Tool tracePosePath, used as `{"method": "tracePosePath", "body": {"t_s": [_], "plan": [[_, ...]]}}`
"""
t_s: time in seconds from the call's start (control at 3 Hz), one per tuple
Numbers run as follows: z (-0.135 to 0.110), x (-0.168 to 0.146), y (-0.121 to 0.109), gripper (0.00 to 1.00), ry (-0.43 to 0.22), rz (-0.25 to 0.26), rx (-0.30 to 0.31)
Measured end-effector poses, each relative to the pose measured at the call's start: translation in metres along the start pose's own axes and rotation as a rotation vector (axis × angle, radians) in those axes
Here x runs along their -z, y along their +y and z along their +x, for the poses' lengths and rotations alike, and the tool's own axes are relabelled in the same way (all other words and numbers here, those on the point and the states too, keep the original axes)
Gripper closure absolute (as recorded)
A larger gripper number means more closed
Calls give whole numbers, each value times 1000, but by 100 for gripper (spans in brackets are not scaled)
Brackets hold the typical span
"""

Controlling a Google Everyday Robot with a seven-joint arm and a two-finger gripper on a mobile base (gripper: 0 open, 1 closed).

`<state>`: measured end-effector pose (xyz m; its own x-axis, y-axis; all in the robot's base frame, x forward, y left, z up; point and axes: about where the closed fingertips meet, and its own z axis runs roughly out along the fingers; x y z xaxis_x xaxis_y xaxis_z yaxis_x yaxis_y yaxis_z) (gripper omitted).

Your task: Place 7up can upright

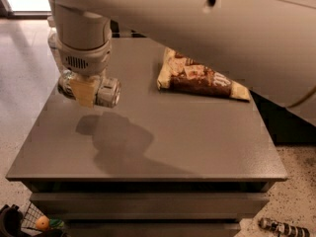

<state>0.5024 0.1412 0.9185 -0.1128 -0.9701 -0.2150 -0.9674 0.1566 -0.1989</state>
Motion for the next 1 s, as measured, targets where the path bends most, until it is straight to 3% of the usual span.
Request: {"method": "tracePosePath", "body": {"t_s": [0.33, 0.67, 1.0], "plan": [[7, 6, -2, 100, -180, -14, 45], [1, 9, -9, 100, -424, -22, 81], [-11, 15, -13, 100, -586, -31, 122]]}}
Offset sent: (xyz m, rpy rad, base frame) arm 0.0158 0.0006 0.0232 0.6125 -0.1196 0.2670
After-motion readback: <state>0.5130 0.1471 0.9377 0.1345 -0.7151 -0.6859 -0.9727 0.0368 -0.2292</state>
